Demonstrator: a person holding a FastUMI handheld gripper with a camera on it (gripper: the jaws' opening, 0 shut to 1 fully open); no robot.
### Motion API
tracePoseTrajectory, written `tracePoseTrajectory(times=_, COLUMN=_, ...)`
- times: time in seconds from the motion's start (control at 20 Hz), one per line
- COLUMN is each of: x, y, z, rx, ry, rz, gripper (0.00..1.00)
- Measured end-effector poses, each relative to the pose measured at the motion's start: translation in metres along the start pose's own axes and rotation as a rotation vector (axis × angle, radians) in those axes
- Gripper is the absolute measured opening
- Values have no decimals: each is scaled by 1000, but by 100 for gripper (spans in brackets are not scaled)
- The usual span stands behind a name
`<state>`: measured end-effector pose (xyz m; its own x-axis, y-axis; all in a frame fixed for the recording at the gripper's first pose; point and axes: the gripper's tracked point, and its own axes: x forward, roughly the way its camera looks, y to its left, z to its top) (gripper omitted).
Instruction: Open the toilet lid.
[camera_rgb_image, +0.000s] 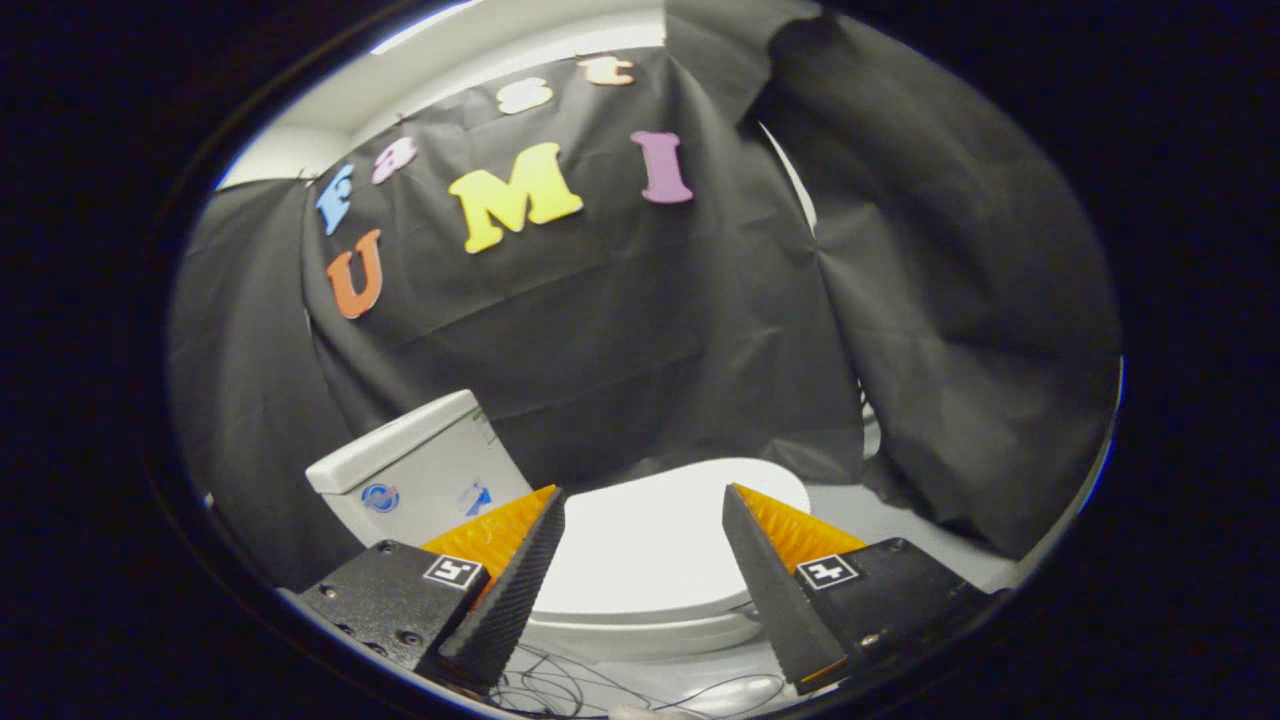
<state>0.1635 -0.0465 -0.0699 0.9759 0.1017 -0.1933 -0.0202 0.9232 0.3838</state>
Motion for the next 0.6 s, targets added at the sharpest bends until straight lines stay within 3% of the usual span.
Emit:
tracePoseTrajectory(times=0.3, x=45, y=-76, z=-62, rx=243, ry=167, rz=-69, gripper=99)
tracePoseTrajectory(times=0.6, x=60, y=-103, z=-120, rx=499, ry=327, rz=-131, gripper=96)
